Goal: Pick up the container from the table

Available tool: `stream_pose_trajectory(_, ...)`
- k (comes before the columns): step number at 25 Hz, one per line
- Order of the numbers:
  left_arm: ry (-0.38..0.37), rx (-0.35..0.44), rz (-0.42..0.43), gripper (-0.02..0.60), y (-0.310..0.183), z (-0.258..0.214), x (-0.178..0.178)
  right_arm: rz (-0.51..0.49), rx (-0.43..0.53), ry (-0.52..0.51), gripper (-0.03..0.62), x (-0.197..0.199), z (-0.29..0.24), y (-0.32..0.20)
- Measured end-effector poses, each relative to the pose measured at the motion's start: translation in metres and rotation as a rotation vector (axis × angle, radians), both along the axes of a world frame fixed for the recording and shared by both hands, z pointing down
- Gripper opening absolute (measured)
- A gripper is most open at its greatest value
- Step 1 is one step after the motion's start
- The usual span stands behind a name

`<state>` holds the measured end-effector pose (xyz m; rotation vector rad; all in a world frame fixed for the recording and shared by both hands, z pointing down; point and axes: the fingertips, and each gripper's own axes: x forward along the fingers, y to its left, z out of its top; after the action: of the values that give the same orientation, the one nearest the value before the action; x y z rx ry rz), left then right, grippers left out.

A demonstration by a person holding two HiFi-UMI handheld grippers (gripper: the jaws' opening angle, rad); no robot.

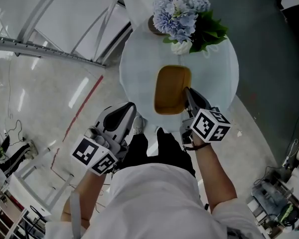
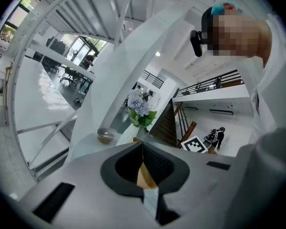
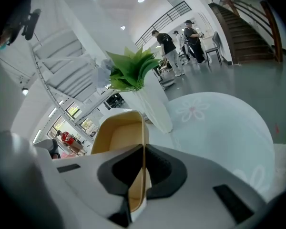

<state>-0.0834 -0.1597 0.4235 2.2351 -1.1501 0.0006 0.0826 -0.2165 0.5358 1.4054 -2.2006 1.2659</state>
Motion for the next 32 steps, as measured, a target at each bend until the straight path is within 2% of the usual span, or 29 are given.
stream_pose_trajectory(32,-0.011,0.235,0.057,0.021,0.009,-0.114,0.004,0.052,0.298,-0.023,0.032,0.016,-0.164,0.017)
